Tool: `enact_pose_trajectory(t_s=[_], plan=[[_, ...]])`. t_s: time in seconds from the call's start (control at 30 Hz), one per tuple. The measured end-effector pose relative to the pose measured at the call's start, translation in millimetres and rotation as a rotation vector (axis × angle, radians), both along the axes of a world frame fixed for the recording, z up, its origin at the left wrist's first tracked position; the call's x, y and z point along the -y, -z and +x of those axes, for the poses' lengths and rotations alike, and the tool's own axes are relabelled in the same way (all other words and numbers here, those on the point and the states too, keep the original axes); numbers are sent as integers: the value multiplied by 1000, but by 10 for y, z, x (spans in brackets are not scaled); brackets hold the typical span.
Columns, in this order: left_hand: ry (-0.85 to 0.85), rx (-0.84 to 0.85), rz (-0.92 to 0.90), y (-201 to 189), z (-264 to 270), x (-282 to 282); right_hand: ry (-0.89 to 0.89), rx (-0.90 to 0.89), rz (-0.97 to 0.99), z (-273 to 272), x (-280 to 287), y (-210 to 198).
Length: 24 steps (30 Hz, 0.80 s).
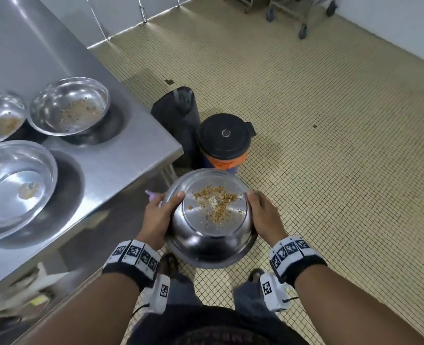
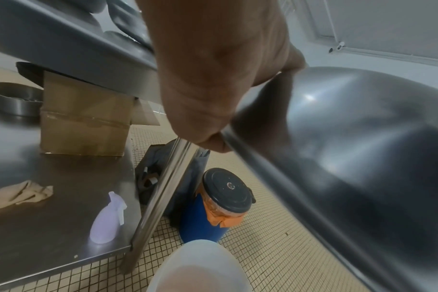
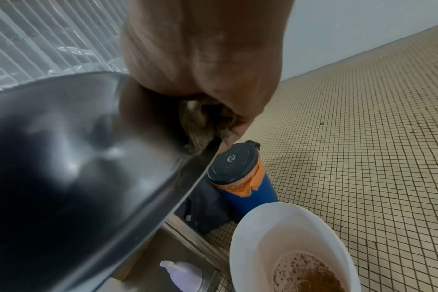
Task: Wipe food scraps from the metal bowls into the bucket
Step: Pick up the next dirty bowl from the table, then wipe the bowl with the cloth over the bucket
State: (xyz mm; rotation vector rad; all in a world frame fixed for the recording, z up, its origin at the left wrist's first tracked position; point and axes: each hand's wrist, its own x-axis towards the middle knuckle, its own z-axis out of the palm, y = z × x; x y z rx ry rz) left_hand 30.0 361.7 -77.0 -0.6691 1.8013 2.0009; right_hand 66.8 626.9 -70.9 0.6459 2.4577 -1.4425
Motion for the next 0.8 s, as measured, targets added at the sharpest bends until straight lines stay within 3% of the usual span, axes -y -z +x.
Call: enact_pose_trajectory(t_s=[0.2,0.4,0.53,0.8], plan=[[-30,23,-71,20,88,-174,-28,28,129,-35,-253,142],[16,13,-209,-109,31,-270,93,59,166,10,-453,116],[37,2,-293,-157,-33,-340,239,120,46,19,-502,52],[42,25,-488,-14,-170,-211,293,144,-275,47,-502,260]])
